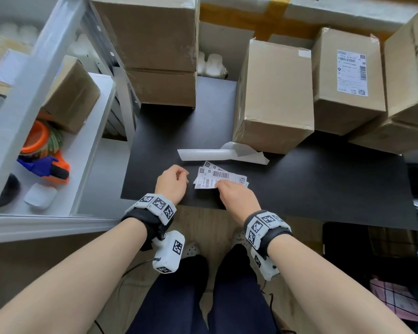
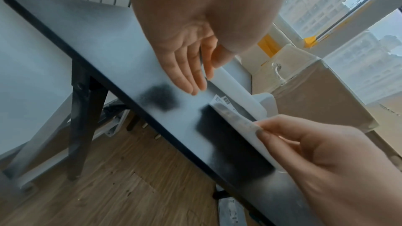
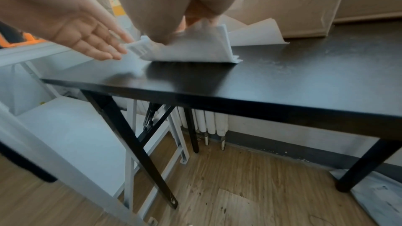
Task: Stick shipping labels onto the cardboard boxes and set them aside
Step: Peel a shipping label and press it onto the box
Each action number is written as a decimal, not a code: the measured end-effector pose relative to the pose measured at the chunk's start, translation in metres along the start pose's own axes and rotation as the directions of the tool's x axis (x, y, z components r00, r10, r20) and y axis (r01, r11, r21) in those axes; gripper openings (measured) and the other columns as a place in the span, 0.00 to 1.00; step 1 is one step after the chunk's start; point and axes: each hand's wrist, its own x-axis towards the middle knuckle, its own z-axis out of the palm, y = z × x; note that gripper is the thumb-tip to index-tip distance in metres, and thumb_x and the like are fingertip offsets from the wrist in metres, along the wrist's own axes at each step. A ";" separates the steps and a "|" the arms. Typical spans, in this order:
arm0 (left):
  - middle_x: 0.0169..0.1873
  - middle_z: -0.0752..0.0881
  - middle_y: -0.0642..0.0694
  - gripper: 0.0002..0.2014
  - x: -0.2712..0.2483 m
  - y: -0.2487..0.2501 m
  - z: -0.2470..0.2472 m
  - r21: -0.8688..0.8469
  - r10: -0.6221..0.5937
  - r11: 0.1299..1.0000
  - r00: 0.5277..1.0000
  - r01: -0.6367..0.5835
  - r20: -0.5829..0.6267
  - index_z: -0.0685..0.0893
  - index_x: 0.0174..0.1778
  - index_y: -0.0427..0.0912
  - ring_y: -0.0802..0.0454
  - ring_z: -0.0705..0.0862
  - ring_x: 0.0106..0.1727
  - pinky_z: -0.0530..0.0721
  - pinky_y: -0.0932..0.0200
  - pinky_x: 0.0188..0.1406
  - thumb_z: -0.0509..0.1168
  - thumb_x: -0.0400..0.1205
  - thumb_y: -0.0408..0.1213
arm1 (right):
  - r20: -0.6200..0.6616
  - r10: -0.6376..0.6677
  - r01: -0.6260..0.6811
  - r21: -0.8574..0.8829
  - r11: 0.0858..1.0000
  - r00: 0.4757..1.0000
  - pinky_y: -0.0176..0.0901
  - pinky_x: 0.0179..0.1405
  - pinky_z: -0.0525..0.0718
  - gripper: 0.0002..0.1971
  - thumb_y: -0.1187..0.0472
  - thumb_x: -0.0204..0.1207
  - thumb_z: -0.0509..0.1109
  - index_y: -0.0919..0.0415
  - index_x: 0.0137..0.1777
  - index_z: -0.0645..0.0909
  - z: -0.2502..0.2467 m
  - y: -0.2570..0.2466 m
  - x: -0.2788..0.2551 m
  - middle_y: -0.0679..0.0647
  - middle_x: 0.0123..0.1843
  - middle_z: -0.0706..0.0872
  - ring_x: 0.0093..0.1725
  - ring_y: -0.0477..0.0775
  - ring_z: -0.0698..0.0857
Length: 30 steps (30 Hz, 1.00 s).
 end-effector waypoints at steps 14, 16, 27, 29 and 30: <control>0.44 0.88 0.35 0.12 -0.007 0.041 0.005 -0.331 -0.303 0.845 0.885 0.421 0.354 0.83 0.51 0.31 0.47 0.88 0.40 0.87 0.61 0.43 0.68 0.80 0.37 | 0.036 0.126 -0.131 0.197 0.972 0.991 0.50 0.50 0.78 0.10 0.56 0.81 0.63 0.61 0.54 0.80 -0.035 0.012 0.009 0.56 0.53 0.85 0.54 0.59 0.82; 0.43 0.88 0.35 0.10 -0.008 0.049 0.006 -0.338 -0.320 0.834 0.881 0.437 0.349 0.82 0.48 0.34 0.46 0.88 0.41 0.87 0.58 0.47 0.67 0.80 0.38 | 0.034 0.127 -0.131 0.206 0.970 0.991 0.50 0.48 0.79 0.10 0.56 0.82 0.60 0.59 0.55 0.79 -0.040 0.014 0.008 0.57 0.52 0.86 0.53 0.60 0.84; 0.47 0.88 0.31 0.10 -0.002 0.077 0.024 -0.459 -0.326 0.780 0.902 0.425 0.283 0.83 0.53 0.26 0.46 0.88 0.41 0.88 0.62 0.40 0.66 0.80 0.30 | 0.065 0.139 -0.150 0.216 0.965 0.988 0.54 0.44 0.81 0.13 0.62 0.82 0.56 0.58 0.64 0.74 -0.060 0.027 0.013 0.62 0.50 0.88 0.48 0.68 0.86; 0.43 0.88 0.33 0.09 0.000 0.079 0.026 -0.463 -0.336 0.777 0.903 0.427 0.269 0.84 0.51 0.26 0.47 0.88 0.40 0.88 0.62 0.39 0.66 0.79 0.29 | 0.039 0.160 -0.164 0.242 0.956 0.986 0.53 0.45 0.81 0.14 0.64 0.81 0.57 0.57 0.64 0.76 -0.059 0.030 0.015 0.62 0.50 0.88 0.49 0.68 0.86; 0.41 0.88 0.34 0.09 0.001 0.078 0.029 -0.466 -0.347 0.771 0.900 0.434 0.265 0.84 0.50 0.26 0.47 0.88 0.40 0.88 0.63 0.38 0.67 0.79 0.28 | 0.028 0.170 -0.171 0.255 0.952 0.985 0.53 0.45 0.81 0.13 0.64 0.81 0.58 0.57 0.63 0.77 -0.059 0.032 0.016 0.62 0.51 0.88 0.50 0.68 0.86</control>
